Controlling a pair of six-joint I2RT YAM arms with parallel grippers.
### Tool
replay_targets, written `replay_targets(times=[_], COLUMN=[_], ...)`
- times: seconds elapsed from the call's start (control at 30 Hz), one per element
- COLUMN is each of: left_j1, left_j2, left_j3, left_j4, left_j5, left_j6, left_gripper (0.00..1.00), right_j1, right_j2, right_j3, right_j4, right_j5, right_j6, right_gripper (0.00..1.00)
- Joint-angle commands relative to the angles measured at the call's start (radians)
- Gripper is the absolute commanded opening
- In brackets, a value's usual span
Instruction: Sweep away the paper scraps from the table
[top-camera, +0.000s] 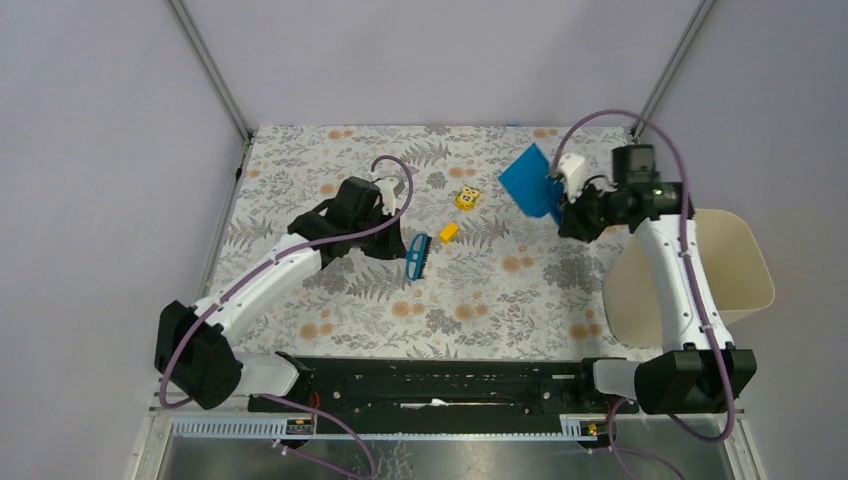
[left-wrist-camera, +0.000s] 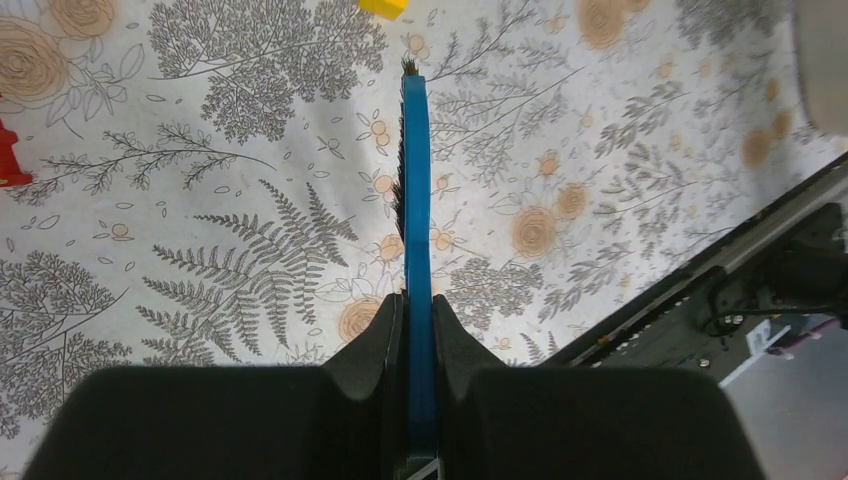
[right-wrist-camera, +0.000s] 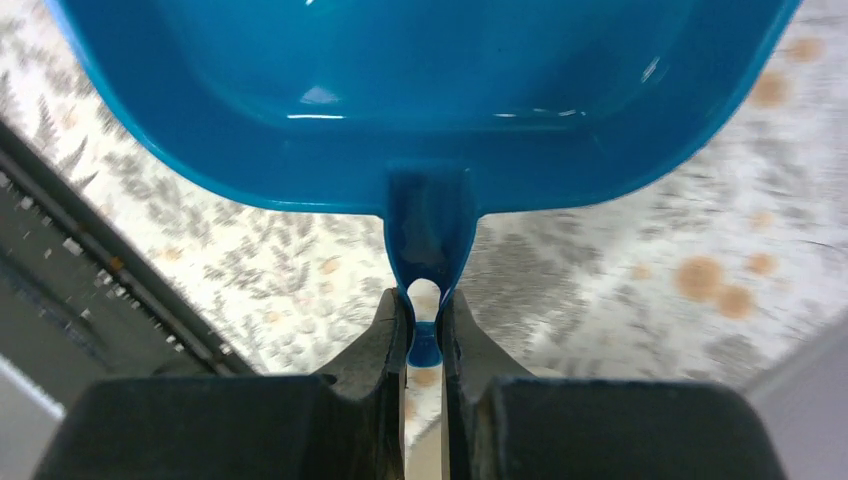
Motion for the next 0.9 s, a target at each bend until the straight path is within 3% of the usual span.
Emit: replay_targets(times=[0.0, 0.13, 0.23, 0.43, 0.63, 0.87], left_j1=[0.01, 0.021, 0.022, 0.029, 0.03, 0.029], left_j2=[-0.108, -0.184, -0.265, -0.446, -0.625, -0.693], left_j3=[-0.004, -0.086, -0.218, -0.458, -0.622, -0.766], left_j4=[0.015, 0.067, 0.217, 0.368, 0.429, 0.509], left_j5=[-0.013, -0.001, 0.007, -0.17, -0.366, -0.418], left_j6=[-0.067, -0.191, -0.345, -0.581, -0.769, -0.964], left_gripper=[0.0, 0.0, 0.0, 0.0, 0.03, 0.06], right_j1=[0.155, 0.264, 0.337, 0.478, 0.484, 0.482], right_j2=[-0.046, -0.021, 0.002, 0.083, 0.162, 0.248], right_j3=[-0.147, -0.298, -0.392, -0.508, -0.484, -0.473], right_j4=[0.053, 0.076, 0.106, 0.197, 0.295, 0.344], right_j5=[0.121, 0.15, 0.155, 0.314, 0.339, 0.41], right_j6=[0.095, 0.12, 0.141, 0.192, 0.396, 0.454], right_gripper=[0.0, 0.01, 0.03, 0.05, 0.11, 0.25])
